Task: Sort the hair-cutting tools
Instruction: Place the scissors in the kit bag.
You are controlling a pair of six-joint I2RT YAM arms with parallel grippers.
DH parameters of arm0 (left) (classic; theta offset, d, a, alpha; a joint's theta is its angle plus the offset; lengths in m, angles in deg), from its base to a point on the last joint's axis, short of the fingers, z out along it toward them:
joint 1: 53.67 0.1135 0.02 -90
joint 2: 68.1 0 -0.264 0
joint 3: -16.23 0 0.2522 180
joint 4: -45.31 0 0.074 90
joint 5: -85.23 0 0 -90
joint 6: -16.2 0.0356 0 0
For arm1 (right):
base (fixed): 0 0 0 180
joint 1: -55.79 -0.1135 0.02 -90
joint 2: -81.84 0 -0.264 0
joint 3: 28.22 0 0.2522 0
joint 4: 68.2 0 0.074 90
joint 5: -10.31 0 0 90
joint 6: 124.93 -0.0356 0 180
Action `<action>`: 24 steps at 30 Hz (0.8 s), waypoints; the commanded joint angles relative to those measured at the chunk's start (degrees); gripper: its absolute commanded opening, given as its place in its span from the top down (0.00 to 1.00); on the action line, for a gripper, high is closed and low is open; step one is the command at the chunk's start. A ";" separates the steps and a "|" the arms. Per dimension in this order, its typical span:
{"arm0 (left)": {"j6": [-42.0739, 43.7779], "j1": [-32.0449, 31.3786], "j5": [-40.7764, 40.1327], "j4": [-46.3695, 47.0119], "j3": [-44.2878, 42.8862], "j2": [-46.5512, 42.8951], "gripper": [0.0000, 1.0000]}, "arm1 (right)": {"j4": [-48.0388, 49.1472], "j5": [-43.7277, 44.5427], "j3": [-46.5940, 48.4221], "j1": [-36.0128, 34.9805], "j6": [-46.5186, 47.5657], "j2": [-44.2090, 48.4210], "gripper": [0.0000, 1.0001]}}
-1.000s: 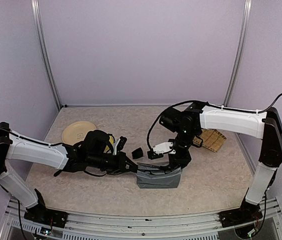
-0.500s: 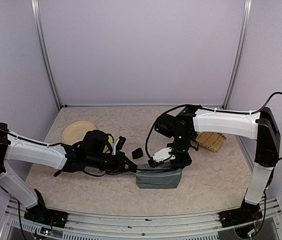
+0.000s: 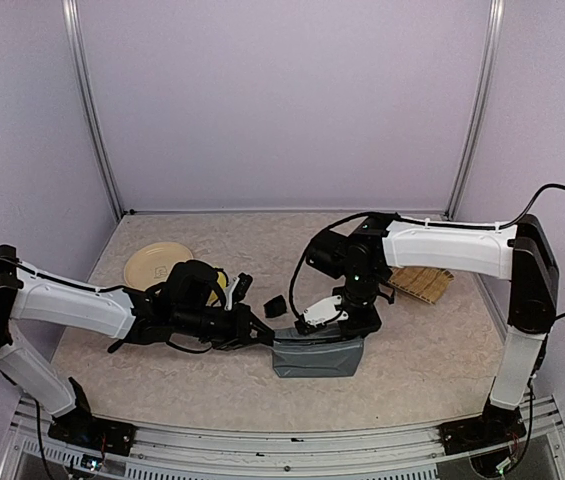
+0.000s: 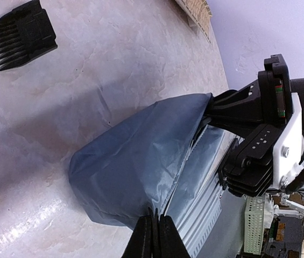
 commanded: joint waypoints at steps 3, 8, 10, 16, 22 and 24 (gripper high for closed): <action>0.93 0.48 0.32 -1.93 -1.58 0.32 1.00 | 0.70 4.96 -0.61 0.51 -1.40 -0.59 1.00; 1.18 0.44 0.62 -2.69 -2.48 0.83 1.00 | 1.32 5.91 0.02 1.48 -1.97 -0.92 1.00; 0.66 0.33 0.73 -2.01 -2.53 0.72 1.00 | 1.23 5.36 0.41 1.45 -2.03 -1.30 1.00; 0.20 0.30 -0.32 -1.54 -2.75 -0.21 1.00 | -1.09 2.05 1.46 1.39 -0.67 -0.50 0.74; 1.28 0.39 -0.58 -1.69 -3.06 0.92 1.00 | -1.06 -7.94 3.29 4.21 0.95 7.19 0.54; 1.99 0.39 0.16 -1.15 -3.14 1.38 1.00 | -0.60 -12.77 4.49 6.72 0.26 9.61 0.50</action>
